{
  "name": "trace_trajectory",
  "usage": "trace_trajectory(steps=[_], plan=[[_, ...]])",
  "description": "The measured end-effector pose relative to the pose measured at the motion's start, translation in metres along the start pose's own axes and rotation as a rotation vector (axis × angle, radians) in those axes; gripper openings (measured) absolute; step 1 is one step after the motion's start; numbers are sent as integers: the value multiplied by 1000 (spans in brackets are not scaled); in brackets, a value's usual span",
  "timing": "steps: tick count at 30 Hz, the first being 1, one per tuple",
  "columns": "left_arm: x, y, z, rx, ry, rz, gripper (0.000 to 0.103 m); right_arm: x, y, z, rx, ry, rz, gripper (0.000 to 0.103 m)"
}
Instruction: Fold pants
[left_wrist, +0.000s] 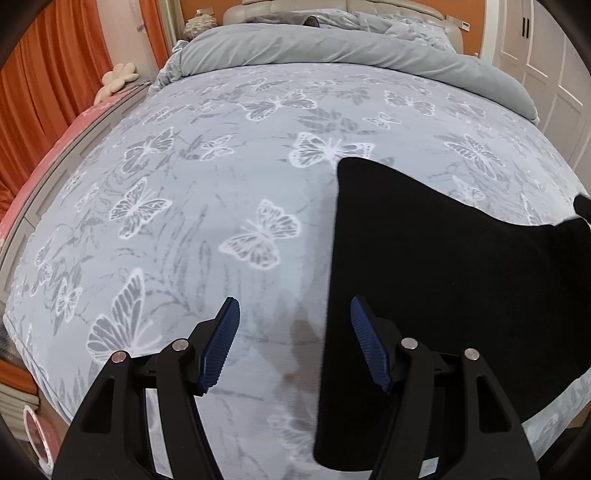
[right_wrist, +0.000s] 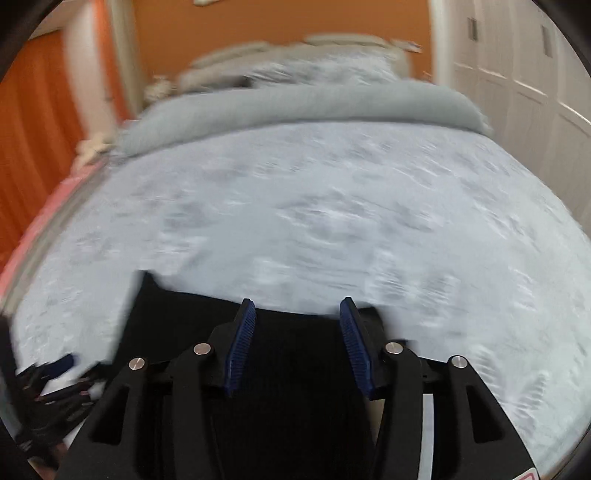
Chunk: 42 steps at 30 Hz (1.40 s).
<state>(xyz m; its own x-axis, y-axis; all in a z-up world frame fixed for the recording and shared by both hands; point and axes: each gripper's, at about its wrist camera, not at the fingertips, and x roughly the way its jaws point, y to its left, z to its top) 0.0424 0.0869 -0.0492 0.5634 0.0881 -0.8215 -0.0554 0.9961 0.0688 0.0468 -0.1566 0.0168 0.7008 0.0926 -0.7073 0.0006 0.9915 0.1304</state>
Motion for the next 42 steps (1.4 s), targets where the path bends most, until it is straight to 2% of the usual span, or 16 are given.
trace_trajectory(steps=[1,2,3,9,14,18,19,23,25,27,28,30,34,40,41,42], plan=[[0,2,0,-3,0,6,61,6,19,-2,-42,28,71,33],[1,5,0,-9,2,13,61,12,32,-5,-69,61,108,11],[2,8,0,-16,6,17,61,21,45,-8,-93,98,139,1],[4,34,0,-53,13,61,61,96,116,-24,-200,274,177,1],[9,58,0,-90,31,85,61,132,157,-33,-326,206,88,6],[12,68,3,-116,44,71,61,128,179,-45,-479,140,5,7],[11,66,4,-113,40,75,61,127,178,-43,-477,137,17,7],[-2,57,3,-106,19,14,64,102,125,-9,-202,193,228,11],[-14,52,0,-101,-4,-37,79,63,89,6,-130,157,227,28],[-24,46,-4,-81,-36,-60,80,24,50,9,-126,82,148,62],[-27,42,-5,-61,-49,-62,80,10,27,7,-108,68,95,66],[-32,31,-9,-15,-71,-53,80,-4,-16,-1,-42,96,54,66],[-35,8,-17,54,-81,-47,81,-7,-72,-29,75,205,102,66],[-31,-16,-24,109,-76,-26,81,22,-68,-73,25,338,75,61],[-30,-19,-24,111,-73,-25,81,21,-67,-77,18,334,58,55],[-30,-20,-24,112,-71,-26,81,18,-63,-78,-4,314,46,35]])
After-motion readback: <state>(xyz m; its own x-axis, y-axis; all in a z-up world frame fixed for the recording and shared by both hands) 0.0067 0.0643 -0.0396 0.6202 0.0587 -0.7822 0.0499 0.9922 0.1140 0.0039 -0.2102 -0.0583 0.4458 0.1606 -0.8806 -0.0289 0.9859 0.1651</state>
